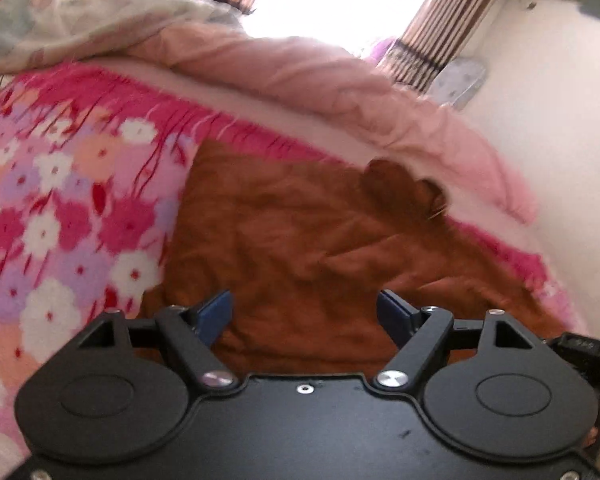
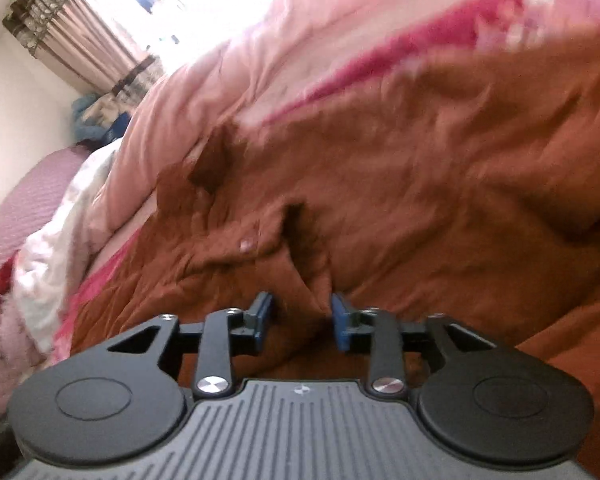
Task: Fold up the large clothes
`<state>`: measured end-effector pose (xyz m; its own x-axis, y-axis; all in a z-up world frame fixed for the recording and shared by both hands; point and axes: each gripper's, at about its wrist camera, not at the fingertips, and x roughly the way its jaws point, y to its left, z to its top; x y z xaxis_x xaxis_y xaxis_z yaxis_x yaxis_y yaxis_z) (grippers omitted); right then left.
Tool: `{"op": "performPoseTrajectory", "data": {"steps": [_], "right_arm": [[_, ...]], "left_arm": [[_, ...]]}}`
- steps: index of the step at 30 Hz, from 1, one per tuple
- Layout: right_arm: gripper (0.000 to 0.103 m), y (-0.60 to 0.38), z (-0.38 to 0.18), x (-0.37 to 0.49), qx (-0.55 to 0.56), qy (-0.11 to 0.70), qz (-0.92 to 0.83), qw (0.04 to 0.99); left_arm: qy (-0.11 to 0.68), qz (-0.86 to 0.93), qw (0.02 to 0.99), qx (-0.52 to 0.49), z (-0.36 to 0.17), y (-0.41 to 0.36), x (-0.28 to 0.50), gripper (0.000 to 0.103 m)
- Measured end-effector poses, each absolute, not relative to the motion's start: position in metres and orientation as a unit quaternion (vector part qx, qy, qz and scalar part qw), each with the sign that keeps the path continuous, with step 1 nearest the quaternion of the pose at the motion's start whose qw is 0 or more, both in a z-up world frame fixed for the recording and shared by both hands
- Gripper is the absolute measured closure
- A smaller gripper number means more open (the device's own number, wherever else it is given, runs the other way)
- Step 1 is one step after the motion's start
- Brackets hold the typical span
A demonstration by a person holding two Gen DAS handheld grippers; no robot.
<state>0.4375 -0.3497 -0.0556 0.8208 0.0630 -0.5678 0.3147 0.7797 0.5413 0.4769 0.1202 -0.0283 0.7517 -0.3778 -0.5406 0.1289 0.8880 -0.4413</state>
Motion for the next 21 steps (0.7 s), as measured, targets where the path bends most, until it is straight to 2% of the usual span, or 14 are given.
{"op": "performPoseTrajectory", "data": {"steps": [5,8,9,12,13,17,20,21], "right_arm": [[0.060,-0.323,-0.018,0.425,0.252,0.234,-0.039,0.938],[0.061,-0.308,-0.020,0.435,0.230,0.251,-0.004,0.940],[0.064,-0.304,-0.024,0.440,0.220,0.261,-0.007,0.940],[0.065,-0.301,-0.044,0.452,0.207,0.297,-0.032,0.931],[0.068,-0.303,-0.053,0.455,0.208,0.308,-0.040,0.928],[0.070,-0.311,-0.057,0.446,0.237,0.296,-0.030,0.925],[0.059,-0.332,-0.045,0.426,0.284,0.281,-0.022,0.916],[0.050,-0.344,-0.041,0.415,0.297,0.269,-0.027,0.916]], "left_arm": [[0.316,-0.131,0.927,-0.152,-0.013,0.110,0.481,0.023],[0.341,-0.118,0.924,-0.127,-0.028,0.103,0.488,0.023],[0.348,-0.114,0.922,-0.123,-0.035,0.101,0.489,0.023],[0.365,-0.110,0.916,-0.123,-0.054,0.100,0.495,0.022],[0.366,-0.110,0.916,-0.121,-0.058,0.100,0.496,0.022],[0.366,-0.104,0.919,-0.103,-0.055,0.094,0.497,0.022],[0.358,-0.108,0.921,-0.112,-0.040,0.093,0.488,0.022],[0.353,-0.110,0.923,-0.112,-0.035,0.094,0.482,0.022]]}}
